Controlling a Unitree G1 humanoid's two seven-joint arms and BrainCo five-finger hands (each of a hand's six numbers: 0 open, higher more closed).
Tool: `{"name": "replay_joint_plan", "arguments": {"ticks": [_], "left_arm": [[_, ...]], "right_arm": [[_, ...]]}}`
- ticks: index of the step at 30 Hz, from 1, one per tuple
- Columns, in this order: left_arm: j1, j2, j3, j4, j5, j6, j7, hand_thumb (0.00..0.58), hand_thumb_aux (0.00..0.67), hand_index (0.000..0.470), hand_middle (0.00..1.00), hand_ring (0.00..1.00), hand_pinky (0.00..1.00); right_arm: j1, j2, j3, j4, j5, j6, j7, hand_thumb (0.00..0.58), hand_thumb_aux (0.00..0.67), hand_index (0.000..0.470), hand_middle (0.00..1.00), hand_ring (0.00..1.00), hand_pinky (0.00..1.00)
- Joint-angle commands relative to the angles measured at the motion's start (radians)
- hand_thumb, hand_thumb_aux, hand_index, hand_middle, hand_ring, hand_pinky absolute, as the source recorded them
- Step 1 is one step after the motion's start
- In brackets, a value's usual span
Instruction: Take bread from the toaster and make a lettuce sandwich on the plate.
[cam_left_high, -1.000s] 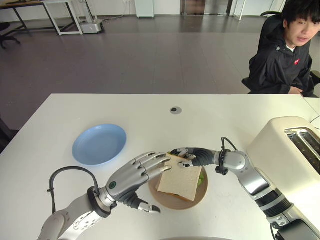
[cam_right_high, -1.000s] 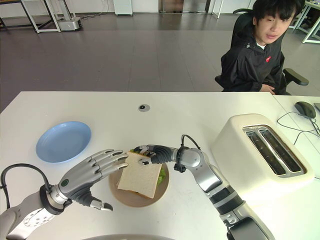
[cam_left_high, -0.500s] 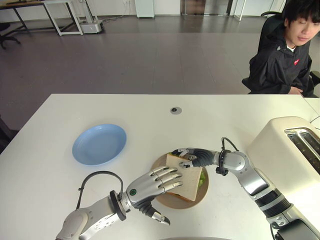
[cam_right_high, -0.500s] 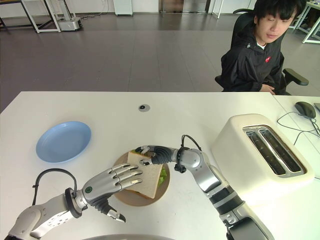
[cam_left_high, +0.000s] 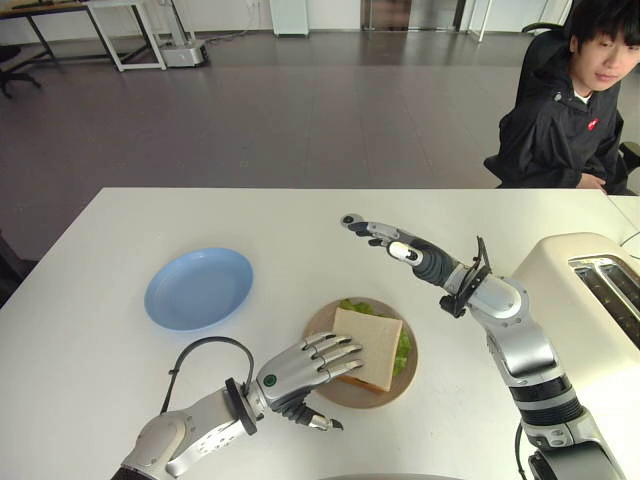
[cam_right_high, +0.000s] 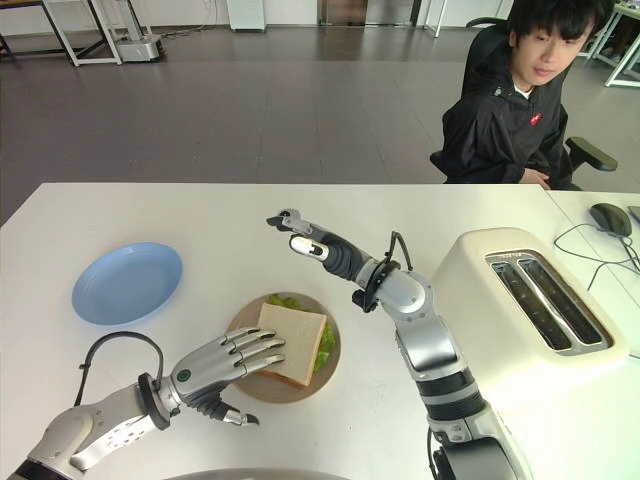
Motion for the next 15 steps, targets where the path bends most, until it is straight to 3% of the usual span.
{"name": "replay_joint_plan", "arguments": {"ticks": [1, 3, 4, 7, 8, 9, 10, 11, 12, 13, 15], "left_arm": [[-0.05, 0.003, -0.054, 0.085, 0.018, 0.013, -0.044, 0.278, 0.187, 0.131, 0.0, 0.0, 0.0], [-0.104, -0.011, -0.06, 0.112, -0.017, 0.017, -0.055, 0.328, 0.229, 0.16, 0.0, 0.0, 0.0], [-0.123, -0.017, -0.058, 0.12, -0.044, 0.018, -0.056, 0.322, 0.223, 0.157, 0.0, 0.0, 0.0], [-0.162, -0.046, -0.029, 0.103, -0.162, 0.023, -0.059, 0.427, 0.326, 0.229, 0.0, 0.0, 0.0], [-0.166, -0.054, -0.014, 0.082, -0.222, 0.02, -0.066, 0.377, 0.273, 0.192, 0.0, 0.0, 0.0], [-0.164, -0.056, 0.002, 0.058, -0.281, 0.016, -0.076, 0.255, 0.168, 0.118, 0.0, 0.0, 0.0], [-0.15, -0.042, 0.025, 0.022, -0.38, 0.004, -0.102, 0.0, 0.0, 0.0, 0.0, 0.0, 0.0], [-0.13, -0.015, 0.048, -0.015, -0.479, -0.008, -0.132, 0.0, 0.0, 0.0, 0.0, 0.0, 0.0], [-0.103, 0.016, 0.078, -0.054, -0.573, -0.015, -0.162, 0.0, 0.0, 0.0, 0.42, 0.42, 0.42], [-0.066, 0.057, 0.117, -0.092, -0.663, -0.019, -0.194, 0.0, 0.0, 0.0, 0.98, 0.98, 0.98], [0.008, 0.141, 0.184, -0.126, -0.774, -0.038, -0.261, 0.0, 0.0, 0.0, 1.0, 1.0, 1.0]], "right_arm": [[0.058, -0.08, -0.005, -0.081, -0.003, -0.036, 0.059, 0.0, 0.0, 0.0, 0.0, 0.0, 0.0], [0.12, -0.198, -0.02, -0.142, -0.039, -0.111, 0.13, 0.0, 0.0, 0.0, 0.0, 0.0, 0.0], [0.142, -0.247, -0.038, -0.158, -0.054, -0.147, 0.152, 0.0, 0.0, 0.0, 0.0, 0.0, 0.0], [0.241, -0.432, -0.145, -0.146, -0.126, -0.326, 0.196, 0.0, 0.0, 0.0, 0.0, 0.0, 0.0], [0.286, -0.476, -0.182, -0.146, -0.123, -0.369, 0.212, 0.0, 0.0, 0.0, 0.04, 0.04, 0.04], [0.324, -0.502, -0.209, -0.155, -0.104, -0.391, 0.225, 0.0, 0.0, 0.0, 0.36, 0.36, 0.36], [0.368, -0.527, -0.235, -0.173, -0.077, -0.406, 0.243, 0.079, 0.047, 0.033, 0.97, 0.97, 0.97], [0.404, -0.547, -0.251, -0.189, -0.059, -0.419, 0.258, 0.337, 0.236, 0.166, 0.97, 0.97, 0.97], [0.43, -0.561, -0.257, -0.204, -0.043, -0.42, 0.276, 0.574, 0.604, 0.424, 0.96, 0.96, 0.96], [0.451, -0.569, -0.241, -0.215, -0.041, -0.423, 0.294, 0.58, 0.67, 0.47, 0.95, 0.95, 0.95], [0.487, -0.579, -0.183, -0.22, -0.067, -0.435, 0.327, 0.58, 0.67, 0.47, 0.95, 0.95, 0.95]]}}
